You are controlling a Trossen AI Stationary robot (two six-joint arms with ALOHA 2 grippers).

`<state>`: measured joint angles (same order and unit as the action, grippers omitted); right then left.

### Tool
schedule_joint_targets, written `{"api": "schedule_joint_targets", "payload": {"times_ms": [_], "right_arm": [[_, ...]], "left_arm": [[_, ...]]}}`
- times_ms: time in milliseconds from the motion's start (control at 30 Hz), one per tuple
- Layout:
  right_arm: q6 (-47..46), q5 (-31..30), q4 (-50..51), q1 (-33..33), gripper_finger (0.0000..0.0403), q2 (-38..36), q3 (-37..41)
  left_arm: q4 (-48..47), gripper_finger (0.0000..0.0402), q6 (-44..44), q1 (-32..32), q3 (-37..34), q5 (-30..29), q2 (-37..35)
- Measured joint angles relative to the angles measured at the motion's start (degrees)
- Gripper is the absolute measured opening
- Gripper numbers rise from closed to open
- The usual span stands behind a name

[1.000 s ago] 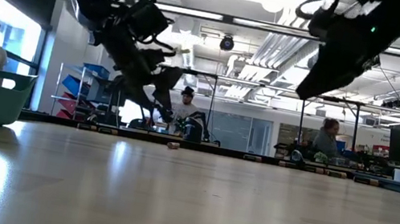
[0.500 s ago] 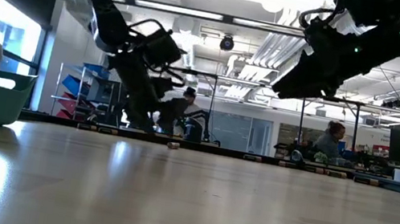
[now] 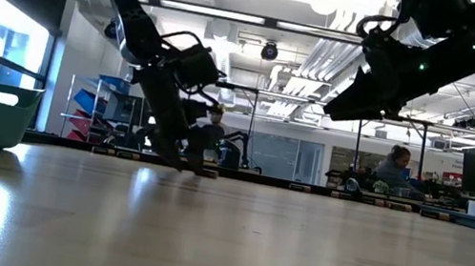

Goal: Sort batteries
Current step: Put the black battery into the blue bin

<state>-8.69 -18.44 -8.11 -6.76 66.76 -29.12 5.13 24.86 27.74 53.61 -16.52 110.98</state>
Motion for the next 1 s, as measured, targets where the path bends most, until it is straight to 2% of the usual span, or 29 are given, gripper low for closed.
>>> {"api": "schedule_joint_targets", "payload": {"times_ms": [433, 533, 667, 833, 1000], "right_arm": [[-0.3, 0.0, 0.1, 0.0, 0.024, 0.0, 0.0], [-0.3, 0.0, 0.1, 0.0, 0.024, 0.0, 0.0], [-0.3, 0.0, 0.4, 0.0, 0.024, 0.0, 0.0], [0.0, 0.0, 1.4, 0.0, 0.024, 0.0, 0.0], [1.8, 0.0, -0.3, 0.0, 0.024, 0.0, 0.0]], "left_arm": [[0.8, 0.0167, -2.6, -1.7, -0.1, -4.3, 1.1], [2.0, 0.0153, -6.3, -1.8, -0.2, -4.5, 1.1], [1.5, 0.0152, -19.4, -2.1, -0.5, 0.6, -1.4], [0.6, 0.0194, -31.7, -1.0, 0.2, 9.7, -7.1], [-10.6, 0.0236, -39.0, 3.8, 9.1, 15.3, -6.2]]}}
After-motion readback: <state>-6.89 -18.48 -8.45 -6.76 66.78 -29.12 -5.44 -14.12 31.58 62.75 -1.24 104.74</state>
